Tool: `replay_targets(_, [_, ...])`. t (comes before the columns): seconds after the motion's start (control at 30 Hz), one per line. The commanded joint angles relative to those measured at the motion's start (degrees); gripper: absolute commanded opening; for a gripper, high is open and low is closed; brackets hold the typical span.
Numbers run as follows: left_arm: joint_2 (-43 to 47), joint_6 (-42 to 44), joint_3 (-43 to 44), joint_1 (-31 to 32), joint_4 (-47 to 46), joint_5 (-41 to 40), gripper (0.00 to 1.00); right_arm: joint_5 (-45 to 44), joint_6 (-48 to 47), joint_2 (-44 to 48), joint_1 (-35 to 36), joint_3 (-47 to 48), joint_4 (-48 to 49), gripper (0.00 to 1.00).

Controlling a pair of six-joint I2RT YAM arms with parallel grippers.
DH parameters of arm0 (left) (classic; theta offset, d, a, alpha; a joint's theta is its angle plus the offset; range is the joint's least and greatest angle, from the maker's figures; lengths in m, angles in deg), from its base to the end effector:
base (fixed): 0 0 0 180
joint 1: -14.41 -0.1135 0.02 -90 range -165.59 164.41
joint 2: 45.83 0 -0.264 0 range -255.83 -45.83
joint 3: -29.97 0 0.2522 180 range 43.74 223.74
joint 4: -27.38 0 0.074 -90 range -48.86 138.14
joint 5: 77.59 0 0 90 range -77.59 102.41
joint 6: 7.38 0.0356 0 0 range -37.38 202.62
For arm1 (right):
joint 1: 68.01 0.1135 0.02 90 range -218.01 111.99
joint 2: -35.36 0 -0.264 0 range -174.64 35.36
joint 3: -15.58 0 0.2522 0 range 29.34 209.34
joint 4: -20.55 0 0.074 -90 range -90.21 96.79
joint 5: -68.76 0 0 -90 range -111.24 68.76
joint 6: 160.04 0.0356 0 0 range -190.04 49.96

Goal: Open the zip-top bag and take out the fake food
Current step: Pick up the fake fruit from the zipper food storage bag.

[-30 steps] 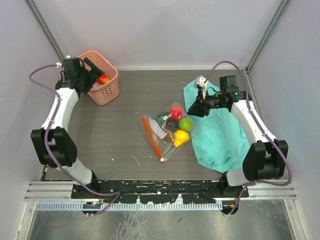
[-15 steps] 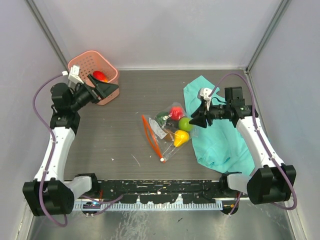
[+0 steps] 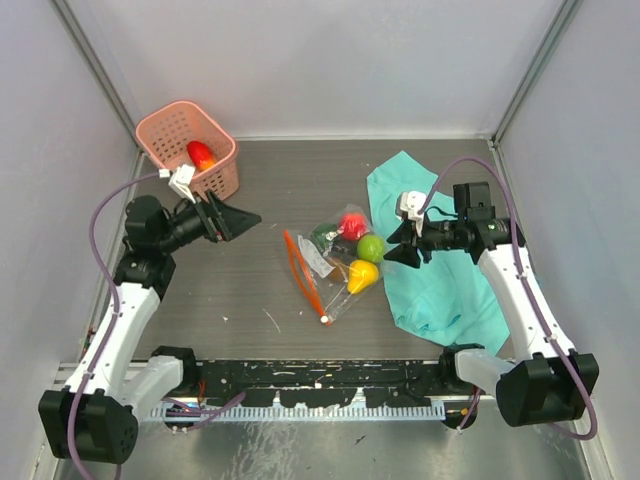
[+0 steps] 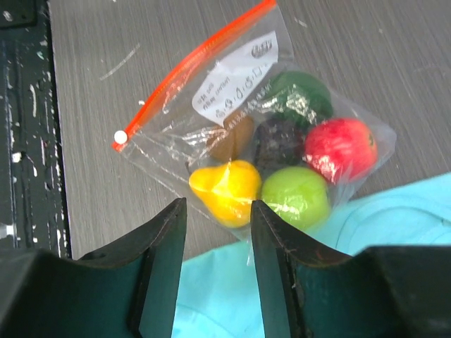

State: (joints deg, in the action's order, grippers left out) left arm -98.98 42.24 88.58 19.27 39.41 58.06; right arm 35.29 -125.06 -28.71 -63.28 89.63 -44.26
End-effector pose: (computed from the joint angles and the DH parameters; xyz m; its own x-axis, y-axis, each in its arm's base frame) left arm 0.2081 -0.0432 0.3374 -0.5838 -0.4049 -0.7038 0.5105 0.4910 -0.7059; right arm 0.2037 0.0467 0.3181 -0.0374 -0.4565 -0.8889 -0.9681 0.2371 -0.0810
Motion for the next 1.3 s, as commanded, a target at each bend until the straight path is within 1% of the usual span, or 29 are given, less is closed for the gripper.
replay_targets(0.0, [1.7,4.5,-6.1,3.5,-3.2,0.4,0.76,10.9,0.7,-0.8,-0.1,-1.3,8.8,0.47])
replay_targets(0.03, [2.4,5.6,-7.9,5.6,-4.2,-1.4,0.71,12.0,-1.3,-1.9,-0.1,-1.3,8.0,0.47])
replay_targets(0.07, [3.3,8.1,-9.6,8.9,-5.4,-3.7,0.7,13.0,-4.5,-3.0,0.1,-1.5,7.3,0.48])
replay_targets(0.1, [4.5,10.6,-12.1,12.8,-8.2,-7.8,0.7,13.7,-10.1,-4.4,0.3,-1.7,5.2,0.49])
replay_targets(0.13, [5.5,12.9,-15.2,17.5,-12.2,-12.2,0.69,14.2,-18.1,-5.9,0.9,-1.7,2.2,0.52])
replay_targets(0.2, [6.5,16.4,-22.9,24.9,-25.0,-19.4,0.68,14.8,-33.5,-9.5,2.4,-0.6,-4.5,0.57])
replay_targets(0.27, [5.2,20.1,-29.9,30.2,-36.9,-23.4,0.66,14.6,-42.1,-13.7,5.0,1.8,-9.3,0.58])
replay_targets(0.3, [4.0,22.3,-31.5,31.8,-40.6,-24.7,0.66,13.6,-44.7,-15.7,6.5,3.2,-11.3,0.57])
replay_targets(0.33, [2.0,24.8,-31.9,33.2,-42.1,-26.1,0.62,11.8,-47.0,-17.8,8.2,4.7,-13.4,0.56])
replay_targets(0.37, [0.3,27.3,-31.6,34.4,-42.0,-25.8,0.55,9.6,-49.1,-19.5,9.7,5.9,-15.0,0.55])
replay_targets(0.4, [-1.4,29.7,-30.9,35.2,-41.4,-25.1,0.51,7.7,-52.0,-21.2,11.6,7.0,-16.1,0.54])
replay_targets(0.47, [-4.4,34.0,-30.0,36.5,-40.7,-24.4,0.48,5.6,-54.5,-23.4,13.2,8.1,-16.0,0.52])
replay_targets(0.53, [-6.0,37.4,-30.1,36.8,-40.9,-24.7,0.44,3.8,-54.2,-24.9,14.6,8.9,-14.6,0.49])
replay_targets(0.6, [-6.1,40.2,-30.7,36.7,-40.9,-24.9,0.38,0.0,-51.7,-25.7,16.4,9.1,-12.3,0.47])
replay_targets(0.73, [-6.2,45.2,-31.3,36.7,-41.2,-24.9,0.27,-6.5,-43.0,-26.6,19.1,8.1,-1.5,0.46])
replay_targets(0.83, [-8.4,47.0,-30.8,36.8,-41.8,-22.9,0.22,-9.7,-40.6,-28.6,20.4,9.0,2.1,0.45])
replay_targets(1.0, [-12.7,48.6,-31.2,36.7,-43.3,-22.9,0.22,-13.1,-36.7,-32.4,21.4,11.6,3.8,0.38])
replay_targets(1.1, [-15.0,49.4,-31.5,36.7,-45.3,-23.1,0.23,-12.8,-31.0,-31.6,21.5,8.8,10.0,0.35])
replay_targets(1.27, [-17.8,51.2,-29.6,36.8,-45.5,-22.9,0.26,-15.3,-25.8,-30.9,21.6,5.8,17.4,0.35])
